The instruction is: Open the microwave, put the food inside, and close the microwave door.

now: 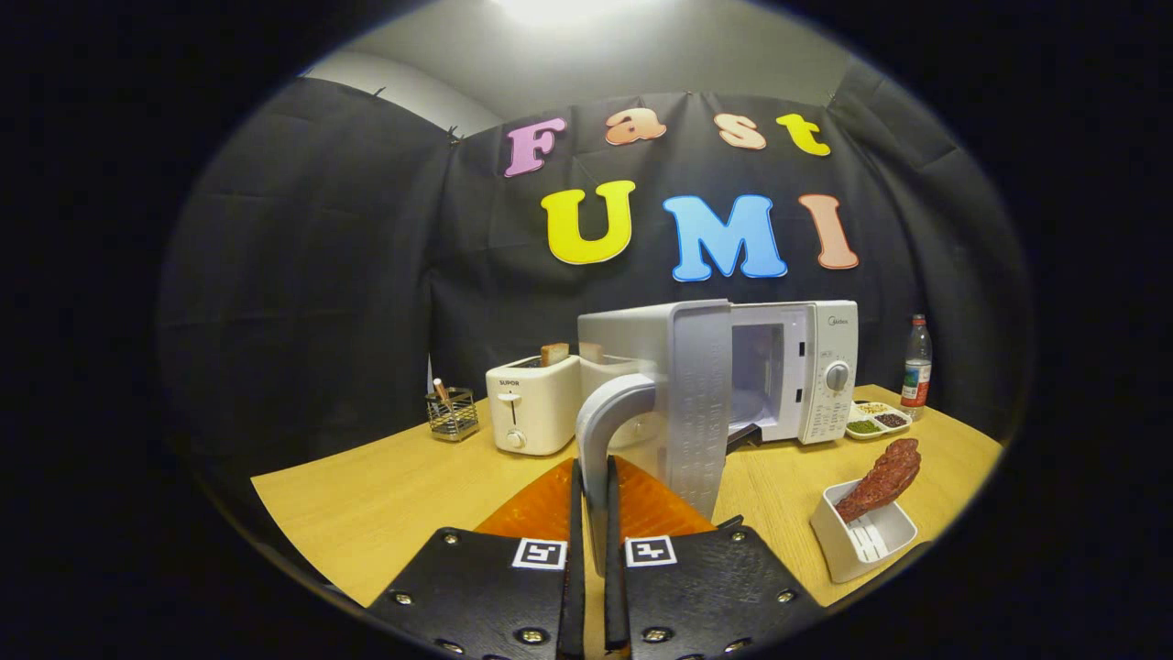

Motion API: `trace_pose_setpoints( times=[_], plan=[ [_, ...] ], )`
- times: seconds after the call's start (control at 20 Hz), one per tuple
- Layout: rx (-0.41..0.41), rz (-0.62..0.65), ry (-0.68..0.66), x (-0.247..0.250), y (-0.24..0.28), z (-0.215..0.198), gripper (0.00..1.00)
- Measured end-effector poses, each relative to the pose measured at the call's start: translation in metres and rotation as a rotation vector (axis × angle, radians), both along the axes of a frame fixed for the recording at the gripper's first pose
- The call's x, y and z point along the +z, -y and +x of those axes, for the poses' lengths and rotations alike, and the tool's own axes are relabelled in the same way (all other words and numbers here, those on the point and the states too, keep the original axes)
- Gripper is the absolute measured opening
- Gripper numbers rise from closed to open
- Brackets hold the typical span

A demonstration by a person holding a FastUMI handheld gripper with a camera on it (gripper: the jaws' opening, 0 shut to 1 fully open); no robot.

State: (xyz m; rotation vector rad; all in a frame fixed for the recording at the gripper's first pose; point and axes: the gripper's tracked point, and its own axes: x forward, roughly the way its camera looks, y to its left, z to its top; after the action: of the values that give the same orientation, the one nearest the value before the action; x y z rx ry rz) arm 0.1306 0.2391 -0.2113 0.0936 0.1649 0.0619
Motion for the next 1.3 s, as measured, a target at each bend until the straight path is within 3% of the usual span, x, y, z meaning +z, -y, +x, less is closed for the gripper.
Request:
trace_pose_setpoints(
  times=[0.35, 0.5, 0.75, 0.9, 1.0, 1.15, 1.2, 1.25, 1.3],
  plan=[
    [-0.085, -0.040, 0.010, 0.001, -0.039, -0.003, 0.09],
    [-0.048, -0.037, 0.010, 0.001, -0.066, -0.007, 0.09],
    [-0.005, -0.016, -0.004, 0.005, -0.068, -0.019, 0.09],
    [0.103, 0.042, 0.030, 0.032, -0.082, -0.037, 0.09],
    [0.217, 0.056, 0.029, 0.046, -0.090, -0.050, 0.08],
    [0.335, 0.052, 0.016, 0.057, -0.074, -0.068, 0.10],
    [0.339, 0.049, 0.038, 0.064, -0.059, -0.072, 0.19],
    [0.326, 0.039, 0.059, 0.070, -0.044, -0.074, 0.43],
    [0.320, 0.021, 0.072, 0.074, -0.030, -0.076, 0.54]
  ],
)
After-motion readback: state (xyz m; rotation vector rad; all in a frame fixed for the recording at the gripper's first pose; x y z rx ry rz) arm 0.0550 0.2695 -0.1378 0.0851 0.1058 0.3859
